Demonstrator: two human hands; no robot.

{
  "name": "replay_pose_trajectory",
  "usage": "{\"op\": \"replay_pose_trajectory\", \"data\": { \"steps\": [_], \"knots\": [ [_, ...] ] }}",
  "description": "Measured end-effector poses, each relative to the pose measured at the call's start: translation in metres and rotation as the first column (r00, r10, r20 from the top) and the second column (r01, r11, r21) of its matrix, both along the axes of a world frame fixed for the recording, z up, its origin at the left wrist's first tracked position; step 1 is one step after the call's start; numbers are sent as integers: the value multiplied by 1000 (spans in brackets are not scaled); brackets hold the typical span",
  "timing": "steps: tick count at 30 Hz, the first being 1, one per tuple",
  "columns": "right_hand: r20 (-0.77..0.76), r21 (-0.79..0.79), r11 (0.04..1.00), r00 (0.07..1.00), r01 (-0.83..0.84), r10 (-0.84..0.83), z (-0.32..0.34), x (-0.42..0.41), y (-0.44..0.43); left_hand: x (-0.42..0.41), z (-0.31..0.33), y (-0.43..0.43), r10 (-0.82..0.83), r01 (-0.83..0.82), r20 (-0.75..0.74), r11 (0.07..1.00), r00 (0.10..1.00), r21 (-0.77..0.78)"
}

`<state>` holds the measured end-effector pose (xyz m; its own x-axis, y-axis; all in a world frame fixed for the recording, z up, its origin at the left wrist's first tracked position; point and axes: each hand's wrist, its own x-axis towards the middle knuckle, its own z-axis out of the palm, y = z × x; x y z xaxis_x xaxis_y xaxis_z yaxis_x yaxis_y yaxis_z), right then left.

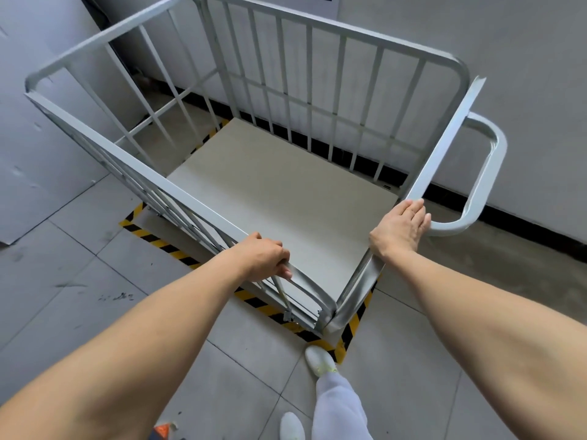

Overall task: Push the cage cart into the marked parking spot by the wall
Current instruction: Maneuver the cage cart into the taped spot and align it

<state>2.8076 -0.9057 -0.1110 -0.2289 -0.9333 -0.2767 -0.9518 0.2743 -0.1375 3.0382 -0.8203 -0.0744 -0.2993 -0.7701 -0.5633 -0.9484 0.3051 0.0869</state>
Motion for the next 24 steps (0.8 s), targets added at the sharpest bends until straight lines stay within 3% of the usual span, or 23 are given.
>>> {"op": "replay_pose_trajectory", "data": {
  "steps": [6,14,19,22,24],
  "knots": [
    [-13,-19,998,998,-56,56,-1,-5,-4,-5,1,-2,-5,5,4,1000,1000,20],
    [-76,-43,996,994,-80,77,6,-51,-44,-51,-10,-26,-36,34,-20,994,999,-104],
    [-113,-56,994,990,-90,84,3,-52,-45,-57,-8,-37,-30,29,-34,1000,999,-5],
    [-157,-86,965,960,-246,231,-7,-26,-30,-52,-6,-41,91,-77,-102,987,991,140],
    [-123,-98,920,922,-381,368,-2,3,-29,-36,5,-53,151,-137,-101,981,983,138]
  ]
}}
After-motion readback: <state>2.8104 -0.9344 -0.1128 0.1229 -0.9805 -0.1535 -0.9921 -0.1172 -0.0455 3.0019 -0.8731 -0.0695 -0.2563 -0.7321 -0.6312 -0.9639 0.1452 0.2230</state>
